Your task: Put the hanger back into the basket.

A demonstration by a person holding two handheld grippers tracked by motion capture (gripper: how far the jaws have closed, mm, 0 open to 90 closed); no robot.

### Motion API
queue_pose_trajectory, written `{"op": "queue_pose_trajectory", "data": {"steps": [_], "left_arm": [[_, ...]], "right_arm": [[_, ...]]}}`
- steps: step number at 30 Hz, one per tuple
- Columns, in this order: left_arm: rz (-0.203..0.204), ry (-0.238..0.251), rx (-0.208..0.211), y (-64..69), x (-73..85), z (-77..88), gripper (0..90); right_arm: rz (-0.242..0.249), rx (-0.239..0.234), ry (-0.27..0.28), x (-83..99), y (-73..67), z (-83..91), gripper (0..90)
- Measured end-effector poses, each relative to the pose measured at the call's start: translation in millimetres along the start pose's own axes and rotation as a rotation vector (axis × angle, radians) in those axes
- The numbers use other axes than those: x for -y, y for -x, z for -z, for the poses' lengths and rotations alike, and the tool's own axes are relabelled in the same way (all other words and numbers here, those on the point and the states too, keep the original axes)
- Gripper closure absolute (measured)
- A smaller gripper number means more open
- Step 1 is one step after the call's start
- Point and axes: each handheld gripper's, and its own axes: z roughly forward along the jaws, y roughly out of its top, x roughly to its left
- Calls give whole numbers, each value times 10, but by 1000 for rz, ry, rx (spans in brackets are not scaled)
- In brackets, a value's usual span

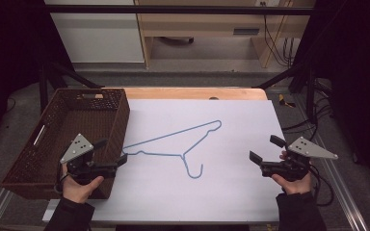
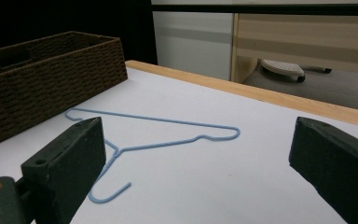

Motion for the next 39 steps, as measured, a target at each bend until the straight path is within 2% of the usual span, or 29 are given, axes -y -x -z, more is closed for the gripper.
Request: {"op": "queue_pose_trajectory", "data": {"steps": [10,17,23,31,39], "left_arm": [[-45,-25,47,152,-86,-91,90],[-67,-58,83,250,-114,-244,96],[-98,-116,117,322,-136,-429,100],[-161,-206,162,408,-199,-703,105],[-206,-277,167,451,-212,-985,116]], "right_arm": [[8,-12,-9,-1,-34,-23,42],[9,-26,-21,13,-70,-73,41],[18,-32,-36,25,-105,-116,41],[22,-35,-42,28,-128,-132,42],[27,-39,-52,38,-138,-160,42]]}}
